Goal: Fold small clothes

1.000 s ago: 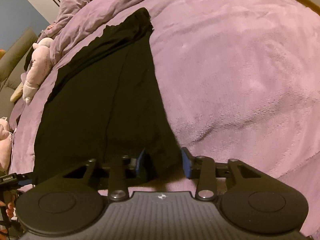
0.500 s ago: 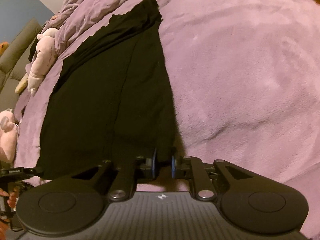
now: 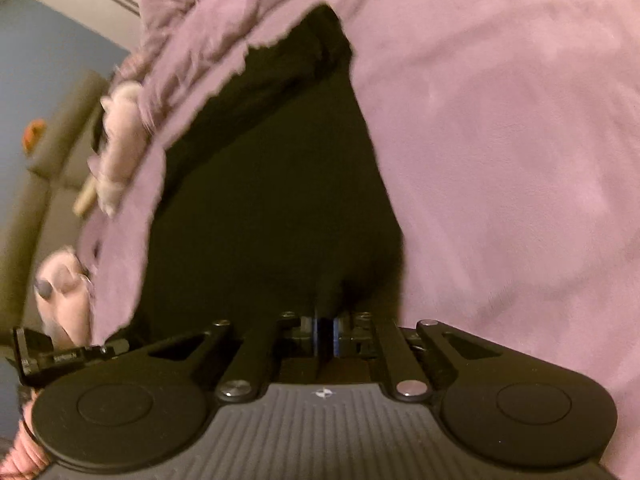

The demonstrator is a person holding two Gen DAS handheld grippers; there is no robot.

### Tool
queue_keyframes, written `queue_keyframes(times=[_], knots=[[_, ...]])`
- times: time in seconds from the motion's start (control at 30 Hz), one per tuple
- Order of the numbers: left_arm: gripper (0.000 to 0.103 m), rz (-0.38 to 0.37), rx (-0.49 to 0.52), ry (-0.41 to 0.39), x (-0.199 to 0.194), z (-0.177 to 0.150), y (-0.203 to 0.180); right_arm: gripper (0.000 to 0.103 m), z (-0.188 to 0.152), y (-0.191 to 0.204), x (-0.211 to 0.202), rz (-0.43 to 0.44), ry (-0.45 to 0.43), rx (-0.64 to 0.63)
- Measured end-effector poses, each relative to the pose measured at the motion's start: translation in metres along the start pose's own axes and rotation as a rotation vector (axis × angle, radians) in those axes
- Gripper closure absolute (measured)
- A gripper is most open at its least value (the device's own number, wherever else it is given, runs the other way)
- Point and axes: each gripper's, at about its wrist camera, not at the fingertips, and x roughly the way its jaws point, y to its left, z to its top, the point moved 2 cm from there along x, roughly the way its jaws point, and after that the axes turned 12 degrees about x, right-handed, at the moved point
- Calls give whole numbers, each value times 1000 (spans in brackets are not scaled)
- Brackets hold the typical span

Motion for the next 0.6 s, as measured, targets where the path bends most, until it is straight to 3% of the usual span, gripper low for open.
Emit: queue_keyframes(times=[0.07, 0.2, 0.33, 0.43, 0.5, 0.53, 0.57, 0.6], knots=[[92, -2, -6, -74, -1, 29, 2, 98, 22, 14, 6, 22, -34, -7], [92, 76, -9, -195, 12, 81, 20, 98, 64, 36, 30, 20, -108, -48], [91, 226, -31, -204, 45, 108, 41, 98, 101, 45, 63, -28, -158, -38], [89, 285, -15, -168, 63, 111, 51, 97, 118, 49, 81, -79, -197, -82], [82, 335, 5, -172, 65, 111, 51, 94, 125, 51, 85, -114, -242, -123], [73, 358, 6, -195, 61, 109, 53, 93, 125, 50, 82, -109, -279, -132], [69, 362, 4, -208, 58, 108, 55, 89, 127, 47, 76, -92, -317, -125], [64, 355, 6, -215, 55, 107, 57, 79, 129, 42, 68, -80, -361, -104]])
